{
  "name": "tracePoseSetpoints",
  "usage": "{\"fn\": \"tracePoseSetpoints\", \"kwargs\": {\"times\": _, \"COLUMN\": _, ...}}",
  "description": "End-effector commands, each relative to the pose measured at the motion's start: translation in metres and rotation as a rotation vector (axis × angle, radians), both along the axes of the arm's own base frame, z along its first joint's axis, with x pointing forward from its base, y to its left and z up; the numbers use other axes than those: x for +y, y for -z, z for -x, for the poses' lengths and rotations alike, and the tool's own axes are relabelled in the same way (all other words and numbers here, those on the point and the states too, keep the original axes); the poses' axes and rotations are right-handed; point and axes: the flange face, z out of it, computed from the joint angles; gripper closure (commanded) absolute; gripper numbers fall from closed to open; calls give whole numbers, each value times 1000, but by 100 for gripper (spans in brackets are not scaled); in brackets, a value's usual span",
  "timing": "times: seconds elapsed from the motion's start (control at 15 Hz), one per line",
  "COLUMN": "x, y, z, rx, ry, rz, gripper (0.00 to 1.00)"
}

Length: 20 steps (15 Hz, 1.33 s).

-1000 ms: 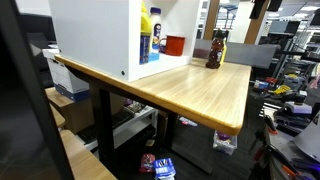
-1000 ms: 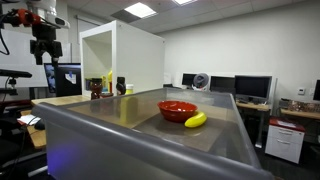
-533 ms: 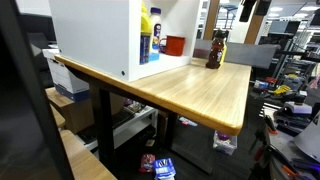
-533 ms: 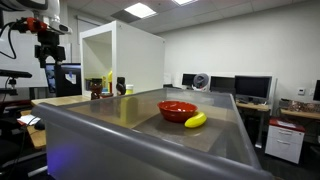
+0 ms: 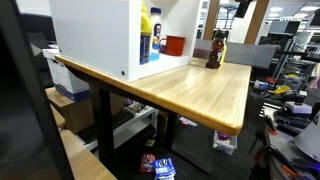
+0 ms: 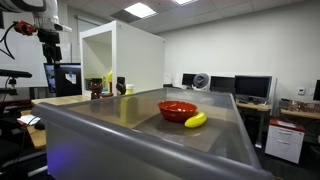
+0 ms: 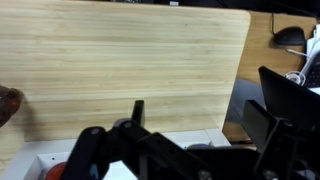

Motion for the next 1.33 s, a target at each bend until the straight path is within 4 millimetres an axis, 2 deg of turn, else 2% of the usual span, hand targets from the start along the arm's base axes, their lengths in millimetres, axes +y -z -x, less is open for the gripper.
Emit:
{"fn": "tracePoseSetpoints", "kwargs": {"times": 0.0, "x": 15, "y": -1, "z": -3, "rx": -46, "ry": 87, "rz": -40, "gripper": 0}}
{"fn": "tracePoseSetpoints", "kwargs": {"times": 0.4, "x": 44, "y": 10, "z": -8, "rx": -63, "ry": 36, "rz": 2, "gripper": 0}}
{"fn": "tracePoseSetpoints", "kwargs": {"times": 0.6, "x": 46, "y": 16, "z": -9, "rx": -34, "ry": 36, "rz": 36, "gripper": 0}}
{"fn": "tracePoseSetpoints", "kwargs": {"times": 0.67, "x": 42, "y": 13, "z": -2, "rx": -46, "ry": 18, "rz": 17, "gripper": 0}}
{"fn": "tracePoseSetpoints", "kwargs": {"times": 1.27, "x": 45, "y": 17, "z": -7, "rx": -34, "ry": 17, "rz": 21, "gripper": 0}}
